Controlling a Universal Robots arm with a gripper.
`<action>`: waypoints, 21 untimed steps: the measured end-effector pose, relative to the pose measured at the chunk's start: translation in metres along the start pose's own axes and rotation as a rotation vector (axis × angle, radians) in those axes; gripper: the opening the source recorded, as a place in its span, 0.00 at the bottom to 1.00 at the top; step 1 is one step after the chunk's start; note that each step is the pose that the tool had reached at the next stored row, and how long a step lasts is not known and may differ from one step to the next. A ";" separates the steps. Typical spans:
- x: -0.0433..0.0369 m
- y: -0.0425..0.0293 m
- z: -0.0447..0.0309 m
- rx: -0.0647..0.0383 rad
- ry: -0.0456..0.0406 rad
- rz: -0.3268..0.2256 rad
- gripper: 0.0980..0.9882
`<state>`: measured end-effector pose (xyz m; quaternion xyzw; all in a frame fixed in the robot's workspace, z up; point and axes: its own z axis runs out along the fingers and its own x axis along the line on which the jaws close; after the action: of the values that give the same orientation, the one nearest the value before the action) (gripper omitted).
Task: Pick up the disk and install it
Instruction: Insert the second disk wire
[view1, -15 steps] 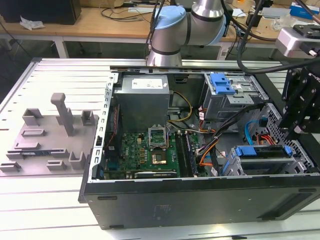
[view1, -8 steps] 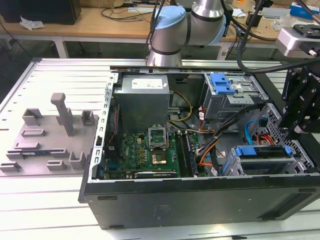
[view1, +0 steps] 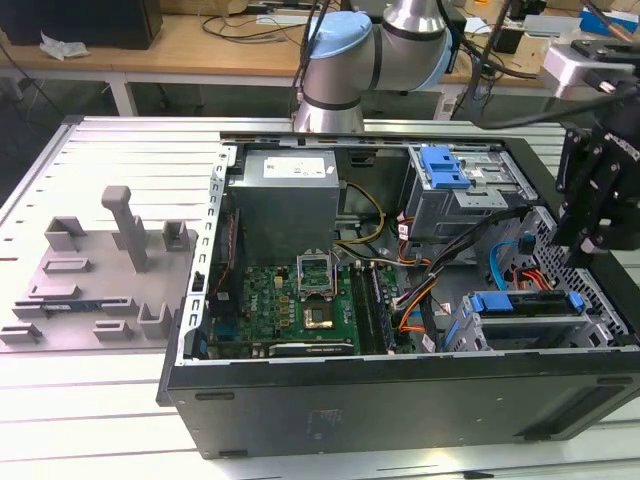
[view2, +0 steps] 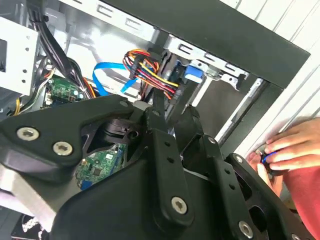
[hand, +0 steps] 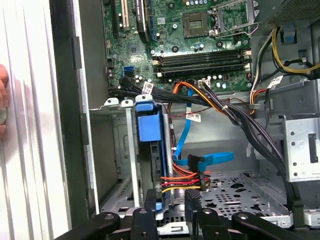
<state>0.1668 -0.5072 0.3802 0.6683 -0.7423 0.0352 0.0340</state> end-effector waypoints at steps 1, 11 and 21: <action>-0.0109 0.0012 -0.0012 0.004 0.0365 0.000 0.30; -0.0347 0.0200 0.0024 -0.034 0.0898 0.003 0.30; -0.0610 0.0237 0.0089 -0.017 0.2505 0.007 0.30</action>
<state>0.1496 -0.4453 0.3652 0.6558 -0.7348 0.1121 0.1322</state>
